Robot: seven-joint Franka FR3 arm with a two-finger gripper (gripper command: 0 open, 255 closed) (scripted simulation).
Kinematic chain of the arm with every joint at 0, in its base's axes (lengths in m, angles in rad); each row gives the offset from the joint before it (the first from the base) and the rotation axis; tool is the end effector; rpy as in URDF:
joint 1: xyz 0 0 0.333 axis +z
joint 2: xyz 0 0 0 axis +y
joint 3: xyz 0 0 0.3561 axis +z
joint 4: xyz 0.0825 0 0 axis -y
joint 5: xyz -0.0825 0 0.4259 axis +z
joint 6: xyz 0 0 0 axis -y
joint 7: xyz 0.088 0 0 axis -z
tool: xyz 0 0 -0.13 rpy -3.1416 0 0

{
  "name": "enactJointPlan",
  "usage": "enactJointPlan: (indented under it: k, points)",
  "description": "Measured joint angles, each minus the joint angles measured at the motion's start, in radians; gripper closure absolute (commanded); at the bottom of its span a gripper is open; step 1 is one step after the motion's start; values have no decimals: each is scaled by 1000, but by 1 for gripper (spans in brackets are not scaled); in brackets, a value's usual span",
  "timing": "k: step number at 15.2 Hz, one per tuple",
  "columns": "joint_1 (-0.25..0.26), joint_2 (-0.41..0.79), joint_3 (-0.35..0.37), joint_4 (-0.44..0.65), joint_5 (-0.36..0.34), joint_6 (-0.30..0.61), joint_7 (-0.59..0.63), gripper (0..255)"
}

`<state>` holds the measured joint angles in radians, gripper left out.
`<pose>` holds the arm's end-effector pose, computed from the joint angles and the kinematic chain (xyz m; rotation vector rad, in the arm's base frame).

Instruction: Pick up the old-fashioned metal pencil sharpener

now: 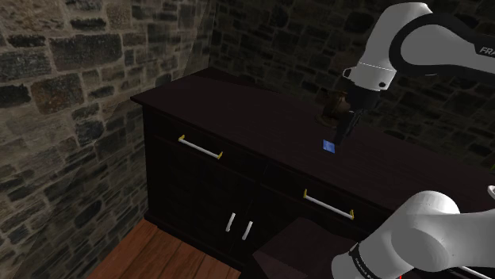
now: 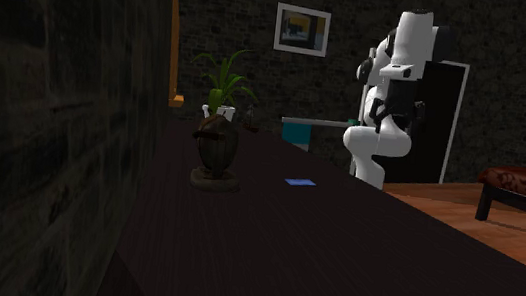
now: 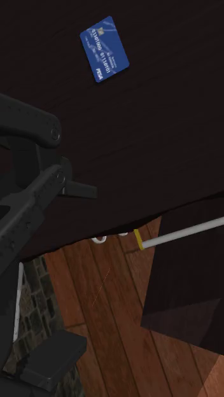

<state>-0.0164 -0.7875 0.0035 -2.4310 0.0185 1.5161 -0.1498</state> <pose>0.3074 -0.0012 0.5540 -3.1019 -0.2105 0.1956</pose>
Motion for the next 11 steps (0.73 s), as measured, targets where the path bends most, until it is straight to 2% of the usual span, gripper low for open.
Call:
enactJointPlan:
  k: [3,11]
  points:
    - [-9,22,-21,6,-20,21,-26,0]
    - [-58,192,-155,102,-124,135,-188,0]
